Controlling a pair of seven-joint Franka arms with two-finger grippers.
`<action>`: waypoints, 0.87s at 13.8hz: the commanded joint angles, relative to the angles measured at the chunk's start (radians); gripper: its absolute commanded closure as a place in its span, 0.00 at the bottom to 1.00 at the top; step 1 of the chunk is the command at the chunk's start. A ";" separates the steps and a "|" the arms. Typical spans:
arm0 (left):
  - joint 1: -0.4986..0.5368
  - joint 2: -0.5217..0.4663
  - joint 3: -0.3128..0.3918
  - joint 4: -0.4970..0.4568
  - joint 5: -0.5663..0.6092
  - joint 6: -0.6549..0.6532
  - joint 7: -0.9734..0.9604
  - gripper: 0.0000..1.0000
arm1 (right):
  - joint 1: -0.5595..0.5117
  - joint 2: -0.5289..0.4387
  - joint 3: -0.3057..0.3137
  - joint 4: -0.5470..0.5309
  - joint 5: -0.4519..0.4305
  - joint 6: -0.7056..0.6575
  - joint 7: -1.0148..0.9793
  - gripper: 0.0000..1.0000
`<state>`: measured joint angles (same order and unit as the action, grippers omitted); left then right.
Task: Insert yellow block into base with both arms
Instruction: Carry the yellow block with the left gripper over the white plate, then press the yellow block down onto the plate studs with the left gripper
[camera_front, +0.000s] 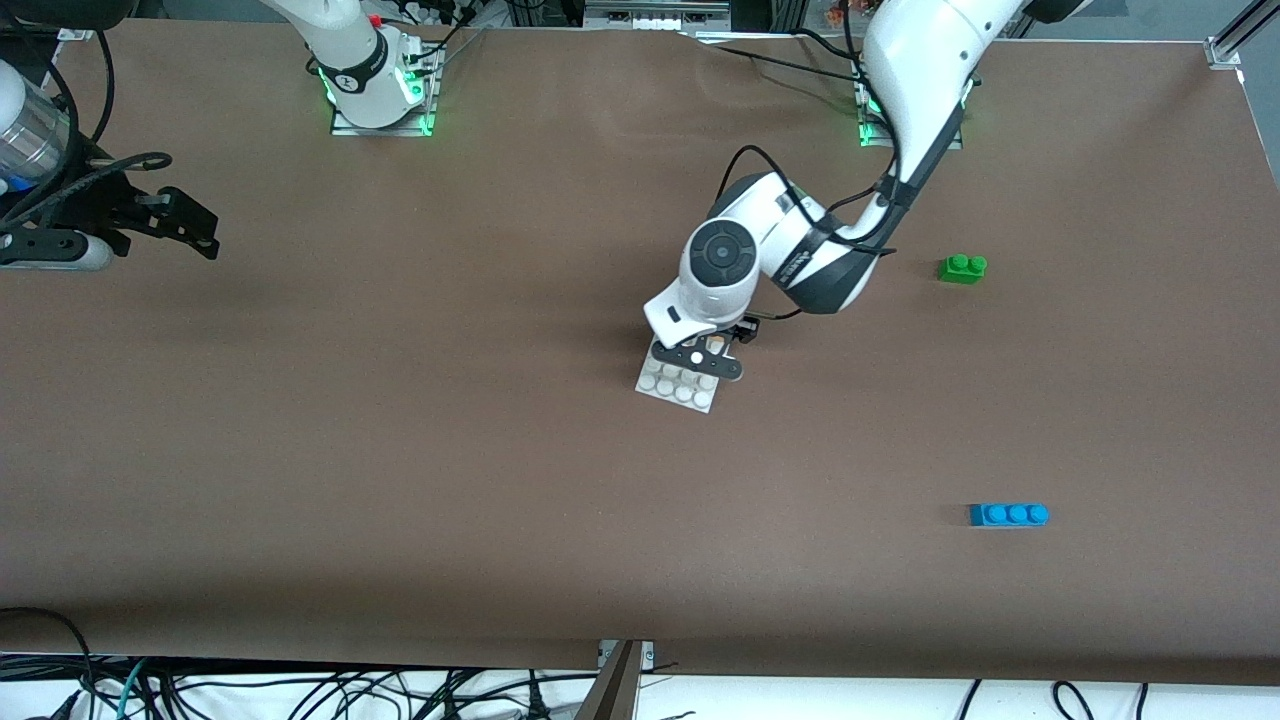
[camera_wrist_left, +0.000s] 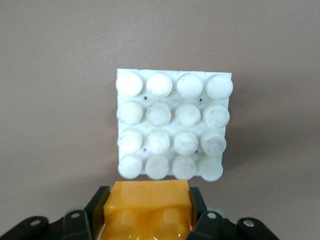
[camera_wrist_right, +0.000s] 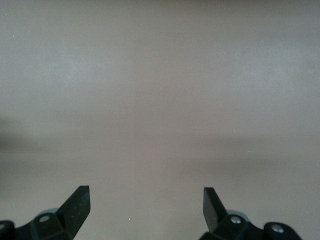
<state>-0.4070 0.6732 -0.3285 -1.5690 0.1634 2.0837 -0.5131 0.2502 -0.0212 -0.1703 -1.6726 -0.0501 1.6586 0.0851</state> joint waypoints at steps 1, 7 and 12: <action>-0.027 0.052 0.013 0.046 0.039 0.045 -0.038 0.74 | -0.008 0.004 0.003 0.017 0.006 -0.003 -0.018 0.00; -0.030 0.088 0.014 0.044 0.111 0.122 -0.038 0.77 | -0.008 0.004 0.003 0.019 0.006 -0.002 -0.018 0.00; -0.030 0.101 0.016 0.043 0.136 0.137 -0.038 0.77 | -0.008 0.004 0.003 0.019 0.007 -0.002 -0.018 0.00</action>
<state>-0.4231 0.7573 -0.3223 -1.5581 0.2473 2.2230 -0.5341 0.2502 -0.0212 -0.1703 -1.6723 -0.0501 1.6618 0.0826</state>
